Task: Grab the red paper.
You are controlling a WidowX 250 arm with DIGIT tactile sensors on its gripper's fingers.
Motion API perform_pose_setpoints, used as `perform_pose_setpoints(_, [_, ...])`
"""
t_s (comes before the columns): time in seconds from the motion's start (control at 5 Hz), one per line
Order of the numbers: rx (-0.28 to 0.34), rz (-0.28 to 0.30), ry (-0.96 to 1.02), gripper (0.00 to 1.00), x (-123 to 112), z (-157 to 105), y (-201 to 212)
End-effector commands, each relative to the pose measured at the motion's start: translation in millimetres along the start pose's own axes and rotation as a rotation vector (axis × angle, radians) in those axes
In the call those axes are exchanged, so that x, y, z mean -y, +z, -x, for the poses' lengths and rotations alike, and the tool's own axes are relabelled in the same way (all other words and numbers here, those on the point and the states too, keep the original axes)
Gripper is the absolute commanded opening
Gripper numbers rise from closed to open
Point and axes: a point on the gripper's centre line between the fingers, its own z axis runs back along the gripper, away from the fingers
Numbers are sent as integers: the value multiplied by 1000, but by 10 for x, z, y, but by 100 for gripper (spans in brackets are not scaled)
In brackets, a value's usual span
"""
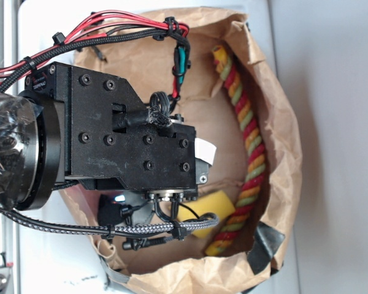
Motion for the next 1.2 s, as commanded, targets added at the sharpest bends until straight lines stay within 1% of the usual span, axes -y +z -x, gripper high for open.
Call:
perform_pose_setpoints(0.0, [51,31,36,100,-101,-65,62])
perform_pose_setpoints(0.2, [50,25,102,100,-339,-161,-37])
perform_pose_setpoints(0.4, [21,30,102,100,-468,-182,-135])
perform_pose_setpoints(0.6, [-2,9,106,100,-582,-206,-213])
perform_pose_setpoints(0.8, [-18,2,114,100,-630,-207,-216])
perform_pose_setpoints(1.0, [-31,-14,104,100,-623,-188,-246])
